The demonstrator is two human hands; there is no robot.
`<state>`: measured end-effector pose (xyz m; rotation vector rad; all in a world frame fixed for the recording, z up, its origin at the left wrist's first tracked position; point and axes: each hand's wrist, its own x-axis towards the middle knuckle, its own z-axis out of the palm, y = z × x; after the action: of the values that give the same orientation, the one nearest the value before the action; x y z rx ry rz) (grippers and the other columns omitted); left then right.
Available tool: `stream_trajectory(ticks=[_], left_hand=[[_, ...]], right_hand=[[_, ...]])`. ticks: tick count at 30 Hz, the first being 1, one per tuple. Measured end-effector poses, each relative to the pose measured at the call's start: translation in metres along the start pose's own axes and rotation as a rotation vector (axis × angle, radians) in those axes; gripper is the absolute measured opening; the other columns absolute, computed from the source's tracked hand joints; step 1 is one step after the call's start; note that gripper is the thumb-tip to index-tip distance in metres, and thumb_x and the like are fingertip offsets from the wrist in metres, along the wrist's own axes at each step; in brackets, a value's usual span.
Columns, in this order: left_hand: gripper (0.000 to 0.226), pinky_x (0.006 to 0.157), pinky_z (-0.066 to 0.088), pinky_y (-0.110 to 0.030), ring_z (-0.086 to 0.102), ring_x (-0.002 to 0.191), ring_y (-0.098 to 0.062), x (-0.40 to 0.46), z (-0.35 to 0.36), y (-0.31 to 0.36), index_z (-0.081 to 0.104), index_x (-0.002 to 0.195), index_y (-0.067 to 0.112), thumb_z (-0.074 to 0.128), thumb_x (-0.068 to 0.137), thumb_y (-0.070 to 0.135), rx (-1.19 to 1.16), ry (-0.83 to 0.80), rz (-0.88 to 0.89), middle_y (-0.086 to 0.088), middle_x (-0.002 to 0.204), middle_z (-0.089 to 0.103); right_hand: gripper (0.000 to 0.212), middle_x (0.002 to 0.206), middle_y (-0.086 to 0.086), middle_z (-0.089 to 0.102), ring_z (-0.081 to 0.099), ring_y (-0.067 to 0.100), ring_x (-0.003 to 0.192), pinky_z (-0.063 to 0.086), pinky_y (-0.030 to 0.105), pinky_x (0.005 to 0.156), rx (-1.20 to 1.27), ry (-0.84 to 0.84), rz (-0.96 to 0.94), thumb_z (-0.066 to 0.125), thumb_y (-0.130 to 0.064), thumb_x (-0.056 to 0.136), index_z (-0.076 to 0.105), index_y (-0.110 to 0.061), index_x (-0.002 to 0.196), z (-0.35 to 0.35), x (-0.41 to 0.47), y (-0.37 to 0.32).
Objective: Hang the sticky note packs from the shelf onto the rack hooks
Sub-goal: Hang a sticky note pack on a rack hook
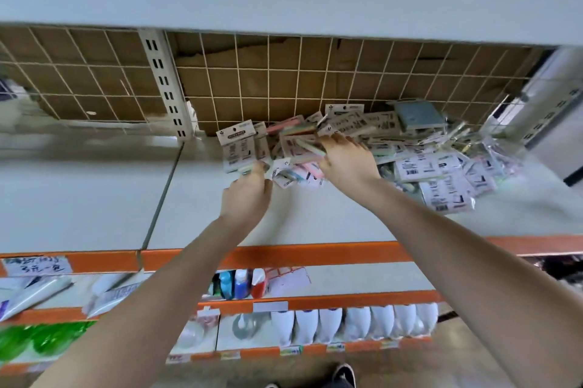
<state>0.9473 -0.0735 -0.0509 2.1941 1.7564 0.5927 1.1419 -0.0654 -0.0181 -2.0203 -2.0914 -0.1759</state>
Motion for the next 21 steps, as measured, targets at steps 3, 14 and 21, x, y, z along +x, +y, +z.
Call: stream_trajectory(ticks=[3,14,21], left_hand=[[0.030,0.069,0.038,-0.036,0.055,0.087,-0.038,0.001,-0.004,0.003,0.046,0.122,0.010,0.037,0.094,0.014,-0.152,0.071,-0.091,-0.019,0.101,0.060],[0.021,0.060,0.050,-0.032,0.060,0.083,-0.020,-0.009,0.012,0.052,0.050,0.102,0.013,0.063,0.088,0.004,-1.349,-0.169,-0.589,-0.010,0.098,0.061],[0.026,0.054,0.053,-0.025,0.068,0.074,-0.015,-0.019,0.032,0.126,0.056,0.097,0.011,0.074,0.078,0.006,-1.461,-0.358,-0.467,-0.004,0.089,0.070]], right_hand=[[0.032,0.111,0.014,0.064,0.054,0.033,0.104,0.043,0.039,0.077,0.068,0.083,0.048,0.050,-0.017,0.089,0.060,-0.013,0.119,-0.012,-0.007,0.008],[0.026,0.101,0.008,0.060,0.063,0.024,0.086,0.058,0.034,0.072,1.574,0.189,0.711,0.047,0.008,0.089,0.055,-0.012,0.103,-0.056,-0.049,0.047],[0.060,0.123,0.015,0.052,0.055,0.035,0.109,0.050,0.046,0.082,1.976,0.052,0.762,0.047,0.019,0.086,0.041,-0.024,0.127,-0.048,-0.100,0.077]])
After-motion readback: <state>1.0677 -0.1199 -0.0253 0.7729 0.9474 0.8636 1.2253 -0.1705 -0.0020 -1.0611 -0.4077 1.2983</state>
